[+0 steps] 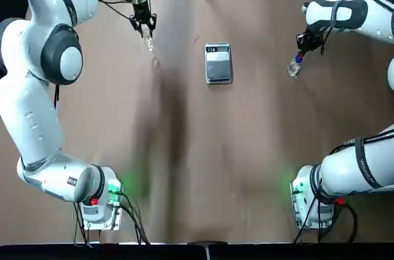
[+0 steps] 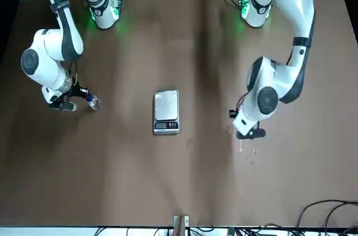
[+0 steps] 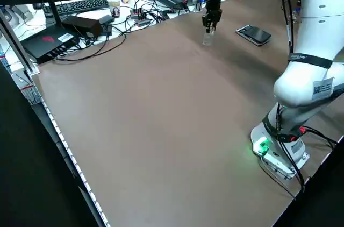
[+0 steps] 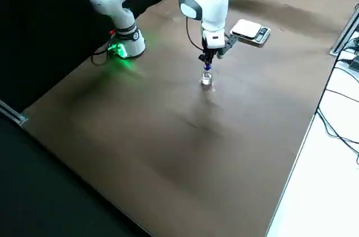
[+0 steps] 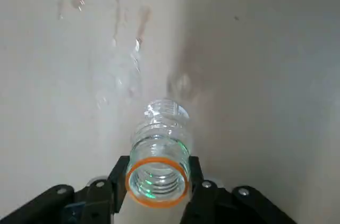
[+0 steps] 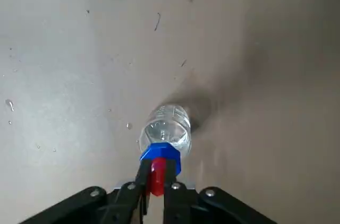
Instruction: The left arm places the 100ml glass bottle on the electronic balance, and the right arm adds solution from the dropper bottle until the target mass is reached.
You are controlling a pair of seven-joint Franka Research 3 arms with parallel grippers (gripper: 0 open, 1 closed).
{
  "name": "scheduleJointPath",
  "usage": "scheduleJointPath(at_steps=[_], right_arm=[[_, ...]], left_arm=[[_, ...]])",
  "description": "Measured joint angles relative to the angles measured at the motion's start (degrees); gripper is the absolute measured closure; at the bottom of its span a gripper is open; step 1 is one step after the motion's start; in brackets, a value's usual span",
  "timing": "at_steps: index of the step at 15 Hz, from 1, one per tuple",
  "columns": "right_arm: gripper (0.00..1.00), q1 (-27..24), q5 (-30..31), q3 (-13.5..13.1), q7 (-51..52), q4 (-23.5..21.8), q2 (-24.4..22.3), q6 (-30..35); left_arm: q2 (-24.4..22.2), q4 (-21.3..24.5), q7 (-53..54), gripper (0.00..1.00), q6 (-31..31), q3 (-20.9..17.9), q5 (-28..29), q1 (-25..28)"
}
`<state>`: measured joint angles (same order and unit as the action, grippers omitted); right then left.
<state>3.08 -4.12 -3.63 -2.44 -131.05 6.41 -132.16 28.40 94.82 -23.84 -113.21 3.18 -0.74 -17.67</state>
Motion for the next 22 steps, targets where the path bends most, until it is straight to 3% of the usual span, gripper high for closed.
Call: scheduleJointPath(at_steps=[4, 11, 13, 18, 22], right_arm=[[0.91, 0.01, 0.01, 0.01, 0.08, 0.0, 0.0, -0.02], [0.96, 0.03, 0.05, 0.03, 0.17, 0.0, 0.0, -0.04], [0.96, 0.03, 0.06, 0.02, 0.18, 0.0, 0.0, -0.05], [0.96, 0.01, 0.07, 0.01, 0.23, -0.01, 0.0, -0.05], [0.94, 0.01, 0.08, 0.01, 0.29, 0.0, 0.0, -0.07]], left_arm=[[-0.01, -4.41, -7.35, 0.52, 6.08, 0.13, -0.56, -4.94], [1.9, -9.55, -14.5, 0.52, 6.51, 0.26, -4.17, -14.27], [4.65, -12.81, -14.98, 0.52, 4.55, 0.28, -4.49, -17.75], [8.6, -14.66, -20.26, 0.52, -3.18, 0.37, -5.99, -21.86], [11.32, -16.76, -25.1, 0.52, -5.78, 0.42, -6.05, -24.26]])
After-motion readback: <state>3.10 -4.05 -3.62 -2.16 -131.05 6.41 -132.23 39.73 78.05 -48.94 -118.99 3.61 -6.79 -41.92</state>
